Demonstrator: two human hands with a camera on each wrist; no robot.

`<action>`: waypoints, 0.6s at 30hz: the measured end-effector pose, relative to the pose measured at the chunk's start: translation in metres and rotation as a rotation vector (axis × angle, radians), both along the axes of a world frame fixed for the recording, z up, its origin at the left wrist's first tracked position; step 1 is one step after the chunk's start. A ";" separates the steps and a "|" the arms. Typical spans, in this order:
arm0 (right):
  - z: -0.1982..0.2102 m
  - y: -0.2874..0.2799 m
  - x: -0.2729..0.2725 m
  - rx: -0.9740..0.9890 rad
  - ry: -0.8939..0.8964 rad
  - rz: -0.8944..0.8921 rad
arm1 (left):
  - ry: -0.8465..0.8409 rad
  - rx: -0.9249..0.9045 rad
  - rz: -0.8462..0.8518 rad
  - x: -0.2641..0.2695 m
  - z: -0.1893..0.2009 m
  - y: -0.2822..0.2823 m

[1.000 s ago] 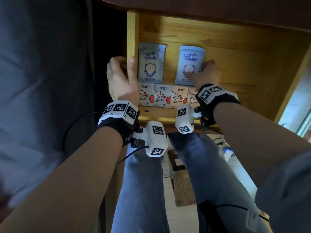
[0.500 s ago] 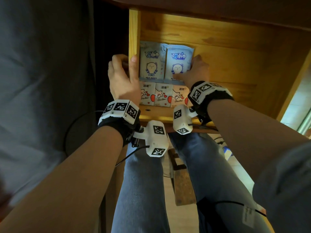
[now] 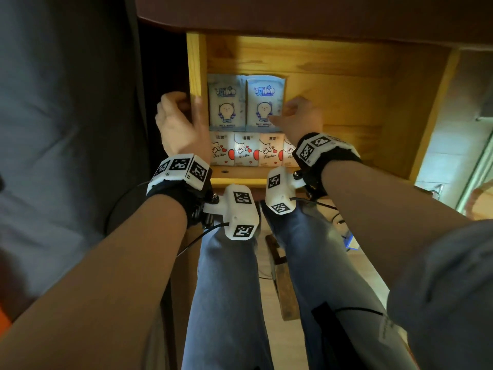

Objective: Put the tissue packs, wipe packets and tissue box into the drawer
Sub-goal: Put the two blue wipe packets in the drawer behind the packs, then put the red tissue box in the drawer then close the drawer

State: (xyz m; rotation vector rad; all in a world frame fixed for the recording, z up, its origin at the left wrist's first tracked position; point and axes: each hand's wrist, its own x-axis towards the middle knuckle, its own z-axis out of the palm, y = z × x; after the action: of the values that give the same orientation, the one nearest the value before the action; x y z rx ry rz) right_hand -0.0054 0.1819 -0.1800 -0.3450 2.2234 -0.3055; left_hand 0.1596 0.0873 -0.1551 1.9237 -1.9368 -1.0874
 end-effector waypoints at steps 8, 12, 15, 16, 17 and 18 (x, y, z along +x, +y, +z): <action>0.052 0.024 -0.031 -0.143 -0.166 -0.070 | -0.089 -0.004 -0.126 -0.044 0.046 0.006; 0.078 0.033 -0.064 -0.199 -0.276 -0.129 | -0.050 0.064 -0.242 -0.087 0.071 0.006; 0.098 0.033 -0.099 -0.240 -0.360 -0.163 | 0.013 0.095 -0.237 -0.129 0.087 0.008; 0.103 0.032 -0.113 -0.258 -0.373 -0.172 | 0.028 0.100 -0.239 -0.144 0.092 0.009; 0.109 0.032 -0.126 -0.278 -0.376 -0.179 | 0.044 0.105 -0.241 -0.159 0.096 0.010; 0.113 0.031 -0.140 -0.296 -0.373 -0.178 | 0.062 0.114 -0.240 -0.174 0.099 0.011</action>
State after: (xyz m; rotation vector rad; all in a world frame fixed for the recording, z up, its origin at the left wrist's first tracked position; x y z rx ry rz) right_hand -0.1454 0.2131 -0.0668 -0.2246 1.8426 -0.7381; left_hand -0.0140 0.0983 -0.0559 1.7193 -2.1560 -1.3308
